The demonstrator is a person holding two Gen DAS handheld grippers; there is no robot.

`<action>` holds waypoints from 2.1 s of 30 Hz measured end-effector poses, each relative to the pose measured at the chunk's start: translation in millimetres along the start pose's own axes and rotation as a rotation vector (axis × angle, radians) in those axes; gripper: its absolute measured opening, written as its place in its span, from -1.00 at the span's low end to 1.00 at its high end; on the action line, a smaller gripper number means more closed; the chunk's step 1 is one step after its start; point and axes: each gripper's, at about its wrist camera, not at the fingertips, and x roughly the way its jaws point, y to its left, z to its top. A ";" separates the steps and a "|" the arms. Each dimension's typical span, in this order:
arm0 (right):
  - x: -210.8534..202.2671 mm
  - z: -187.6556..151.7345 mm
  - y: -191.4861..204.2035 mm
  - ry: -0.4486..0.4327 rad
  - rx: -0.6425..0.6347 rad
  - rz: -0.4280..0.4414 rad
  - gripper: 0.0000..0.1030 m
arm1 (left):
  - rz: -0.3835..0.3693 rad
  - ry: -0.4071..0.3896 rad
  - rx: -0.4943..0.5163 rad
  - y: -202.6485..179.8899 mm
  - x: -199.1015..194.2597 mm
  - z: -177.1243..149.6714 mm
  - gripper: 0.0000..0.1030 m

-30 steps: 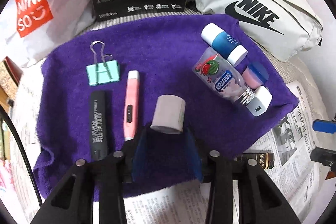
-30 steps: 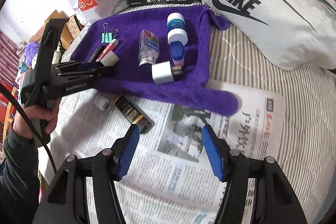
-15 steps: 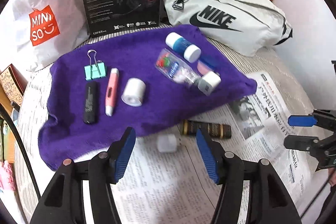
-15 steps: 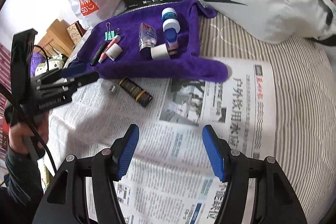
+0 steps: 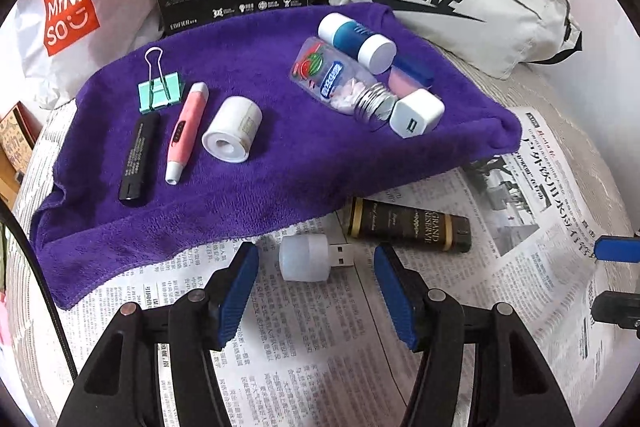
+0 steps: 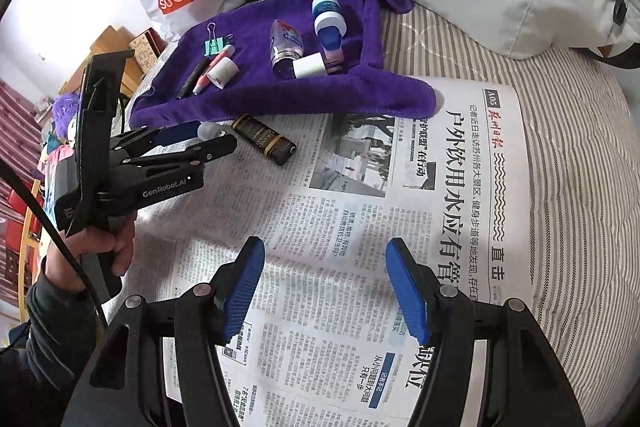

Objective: Organize rigid objects
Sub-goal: 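Grasp the small white USB light with the left gripper while the right gripper grasps the Grand Reserve box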

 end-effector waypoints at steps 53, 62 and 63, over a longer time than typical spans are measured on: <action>100.3 76.8 79.8 0.147 -0.427 -0.125 -0.52 | -0.061 -0.010 -0.129 64.3 -35.1 -48.9 -0.34; 90.8 53.9 75.2 0.149 -0.373 -0.183 -0.51 | -0.020 -0.005 -0.083 52.0 -33.7 -47.2 -0.34; 89.9 50.0 78.9 0.153 -0.385 -0.186 -0.51 | -0.017 -0.003 -0.075 50.7 -33.4 -46.9 -0.34</action>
